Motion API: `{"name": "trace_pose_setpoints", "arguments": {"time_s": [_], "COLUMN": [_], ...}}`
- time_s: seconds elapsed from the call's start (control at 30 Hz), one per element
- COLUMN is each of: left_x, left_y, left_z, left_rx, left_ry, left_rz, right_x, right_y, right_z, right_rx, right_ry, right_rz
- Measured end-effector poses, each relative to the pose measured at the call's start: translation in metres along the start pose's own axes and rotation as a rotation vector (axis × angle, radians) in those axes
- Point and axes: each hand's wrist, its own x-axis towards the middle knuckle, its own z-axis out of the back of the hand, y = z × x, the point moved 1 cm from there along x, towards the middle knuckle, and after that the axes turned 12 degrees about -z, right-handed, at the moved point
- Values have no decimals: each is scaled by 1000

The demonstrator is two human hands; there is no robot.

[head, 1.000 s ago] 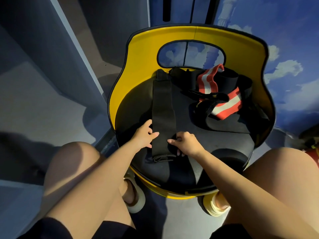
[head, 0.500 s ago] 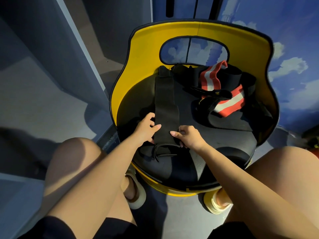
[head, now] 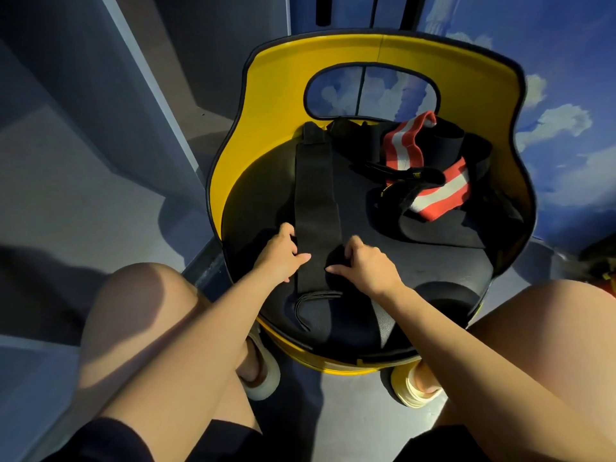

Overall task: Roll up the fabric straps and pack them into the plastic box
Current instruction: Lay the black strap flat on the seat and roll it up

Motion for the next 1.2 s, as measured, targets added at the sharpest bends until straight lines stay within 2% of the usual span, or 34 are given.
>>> {"name": "trace_pose_setpoints", "arguments": {"time_s": [0.1, 0.17, 0.27, 0.4, 0.7, 0.8, 0.93, 1.07, 1.2], "left_x": [-2, -3, -1, 4, -1, -10, -25, -38, -44], "left_y": [-4, -6, -1, 7, 2, 1, -3, -6, -9], "left_z": [2, 1, -7, -16, -16, -12, -7, -7, -8], "left_rx": [186, 421, 576, 709, 718, 689, 477, 233, 222], "left_ry": [-100, -76, 89, 249, 258, 229, 180, 268, 369], "left_rz": [-89, -228, -299, -324, -296, -362, -504, -553, -571], "right_x": [-1, 4, 11, 15, 11, 9, 7, 1, -10], "right_y": [1, 1, -2, -9, -11, -12, -13, -13, -13], "right_z": [1, 0, -6, -15, -20, -20, -20, -19, -13], "right_rx": [76, -64, -315, -359, -326, -306, -281, -183, 50], "right_ry": [-184, -249, -131, 35, 44, 41, 40, 12, -123], "right_rz": [208, 407, 466, 342, 286, 280, 271, 273, 225]}}
